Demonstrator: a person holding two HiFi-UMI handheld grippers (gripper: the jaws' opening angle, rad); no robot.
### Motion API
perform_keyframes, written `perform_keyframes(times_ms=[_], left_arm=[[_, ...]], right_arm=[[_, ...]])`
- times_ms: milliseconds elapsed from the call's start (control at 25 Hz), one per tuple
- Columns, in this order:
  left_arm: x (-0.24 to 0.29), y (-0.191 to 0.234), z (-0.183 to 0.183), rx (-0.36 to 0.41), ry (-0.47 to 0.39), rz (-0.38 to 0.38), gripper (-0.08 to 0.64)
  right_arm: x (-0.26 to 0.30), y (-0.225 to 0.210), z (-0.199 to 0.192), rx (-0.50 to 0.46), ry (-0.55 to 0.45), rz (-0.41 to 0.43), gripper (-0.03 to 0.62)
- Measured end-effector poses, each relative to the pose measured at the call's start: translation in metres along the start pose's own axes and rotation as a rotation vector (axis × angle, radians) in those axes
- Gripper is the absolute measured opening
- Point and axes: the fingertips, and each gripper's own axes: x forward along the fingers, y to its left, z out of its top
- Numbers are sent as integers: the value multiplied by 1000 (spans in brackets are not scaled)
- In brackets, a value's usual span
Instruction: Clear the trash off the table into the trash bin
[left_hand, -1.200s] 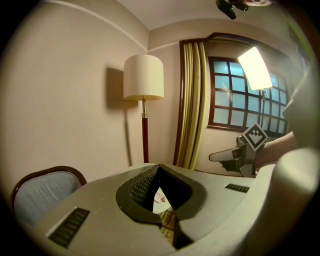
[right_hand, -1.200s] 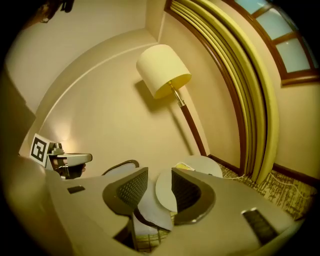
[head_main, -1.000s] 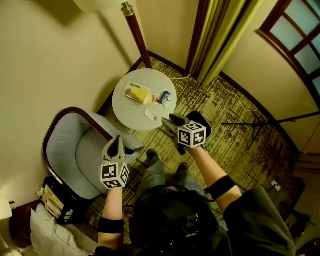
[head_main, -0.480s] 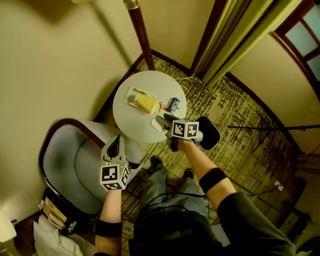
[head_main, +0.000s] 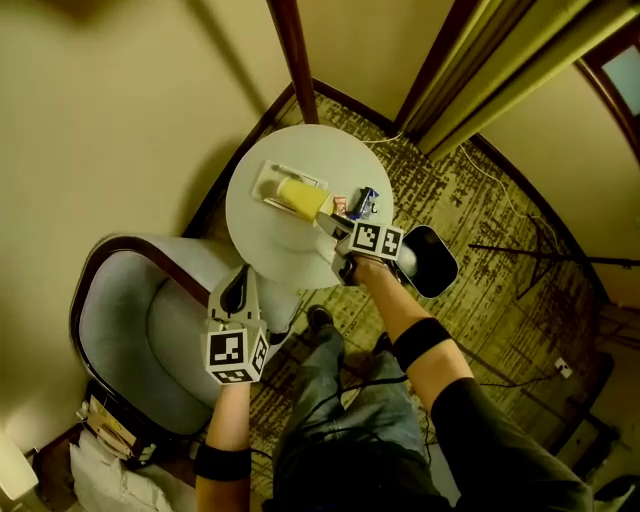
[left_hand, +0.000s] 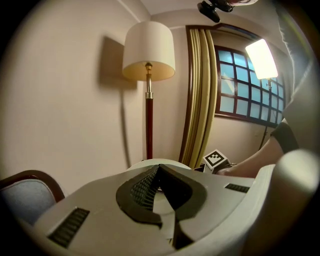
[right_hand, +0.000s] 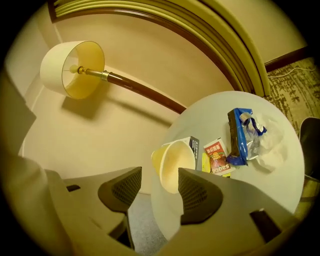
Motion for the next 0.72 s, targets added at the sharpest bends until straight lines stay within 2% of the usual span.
perform_keyframes(times_ms=[360, 440, 480, 520, 560, 720], left_arm=[[7, 27, -8, -7, 4, 21, 0], [9, 32, -10, -7, 5, 27, 0], [10, 34, -11, -7, 7, 27, 0], [10, 34, -11, -8, 10, 24, 0], [10, 34, -12, -10, 13, 20, 0], [7, 34, -14, -14, 12, 21, 0]], right_arm=[[39, -8, 2, -16, 22, -16, 246], [44, -10, 4, 10, 18, -9, 157], [45, -9, 5, 19, 14, -4, 84], [45, -8, 6, 23, 9, 5, 37], [46, -4, 6, 22, 5, 17, 18], [41, 10, 7, -2, -8, 52, 17]])
